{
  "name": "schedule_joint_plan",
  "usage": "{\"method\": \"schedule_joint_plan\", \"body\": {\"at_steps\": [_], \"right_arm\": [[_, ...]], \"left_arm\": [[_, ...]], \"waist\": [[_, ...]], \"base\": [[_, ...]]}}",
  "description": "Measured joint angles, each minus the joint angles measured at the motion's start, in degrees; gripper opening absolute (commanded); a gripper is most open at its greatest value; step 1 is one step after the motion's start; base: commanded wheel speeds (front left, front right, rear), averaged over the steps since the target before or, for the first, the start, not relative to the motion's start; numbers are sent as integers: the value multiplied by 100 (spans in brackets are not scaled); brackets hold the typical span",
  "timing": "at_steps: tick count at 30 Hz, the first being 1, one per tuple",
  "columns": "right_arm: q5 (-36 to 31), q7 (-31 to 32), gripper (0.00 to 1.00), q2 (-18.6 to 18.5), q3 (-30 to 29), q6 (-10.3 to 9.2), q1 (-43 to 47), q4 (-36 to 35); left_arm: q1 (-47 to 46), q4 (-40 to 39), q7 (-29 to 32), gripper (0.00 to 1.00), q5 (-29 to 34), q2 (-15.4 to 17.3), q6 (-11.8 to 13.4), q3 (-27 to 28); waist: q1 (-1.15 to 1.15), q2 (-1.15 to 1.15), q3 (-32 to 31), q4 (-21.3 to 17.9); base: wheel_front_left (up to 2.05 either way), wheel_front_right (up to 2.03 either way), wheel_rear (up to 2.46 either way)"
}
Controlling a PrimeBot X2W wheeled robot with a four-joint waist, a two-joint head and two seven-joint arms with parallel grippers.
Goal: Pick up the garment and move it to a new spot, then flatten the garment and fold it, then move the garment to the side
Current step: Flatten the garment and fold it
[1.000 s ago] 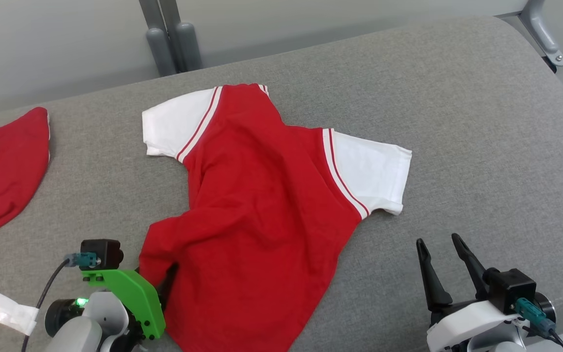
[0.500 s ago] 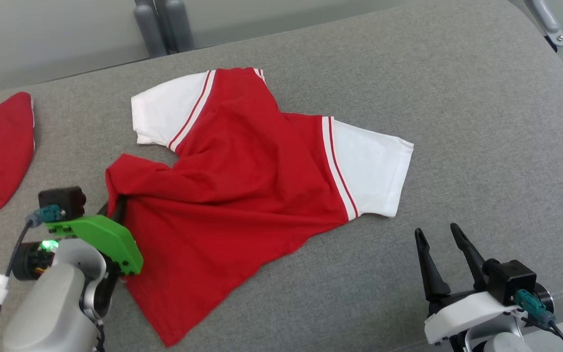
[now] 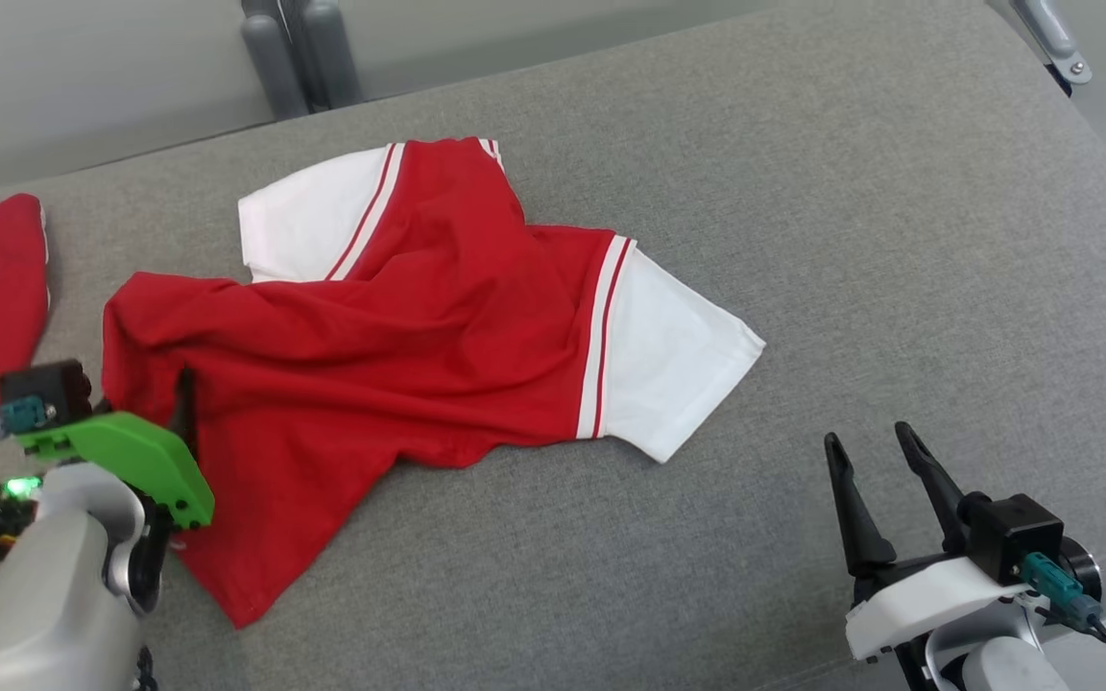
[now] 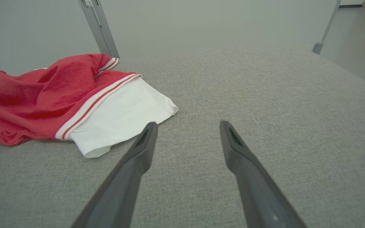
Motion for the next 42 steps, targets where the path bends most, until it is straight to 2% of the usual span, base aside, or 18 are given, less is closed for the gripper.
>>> {"method": "schedule_joint_plan", "body": {"at_steps": [2, 5, 11, 13, 16, 19, 23, 27, 33, 42], "right_arm": [[-27, 0, 100, -27, -80, 0, 73, -59], [-89, 0, 100, -81, -219, 0, 216, -167], [-201, 0, 100, -191, -495, 0, 446, -403], [-233, 0, 100, -219, -578, 0, 489, -465], [-258, 0, 100, -214, -637, 0, 521, -559], [-283, 0, 100, -170, -659, 0, 519, -601], [-320, -1, 100, -129, -656, 0, 520, -622], [-344, 0, 100, -104, -699, 0, 571, -628], [-387, 0, 100, -26, -761, 0, 608, -593], [-412, 0, 100, 9, -719, 0, 603, -515]], "left_arm": [[273, -43, -179, 100, -83, -62, 18, 67], [834, -344, -552, 100, -98, -183, 178, 90], [2203, -1779, -1088, 100, 100, -544, 579, 82], [2706, -2475, -1094, 100, 502, -650, 843, 127], [3323, -3509, -1116, 100, 1013, -884, 998, 380], [3931, -4135, -1123, 100, 1464, -1173, 1027, 668], [4401, -4586, -1124, 100, 2076, -1436, 835, 978], [4684, -4804, -1124, 100, 2412, -1610, 561, 1307], [4790, -4719, -1124, 100, 2582, -1720, 68, 1663], [4782, -4654, -1124, 100, 2670, -1737, -148, 1928]], "waist": [[0, 0, -99, 10], [0, 0, -276, 55], [0, 0, -626, 299], [0, 0, -732, 425], [0, 0, -860, 613], [0, 0, -965, 784], [0, 0, -1100, 926], [0, 0, -1200, 985], [0, 0, -1223, 996], [0, 0, -1220, 979]], "base": [[0, 0, 0], [0, 0, 0], [0, 0, 0], [0, 0, 0], [0, 0, 0], [0, 0, 0], [0, 0, 0], [0, 0, 0], [0, 0, 0], [0, 0, 0]]}}
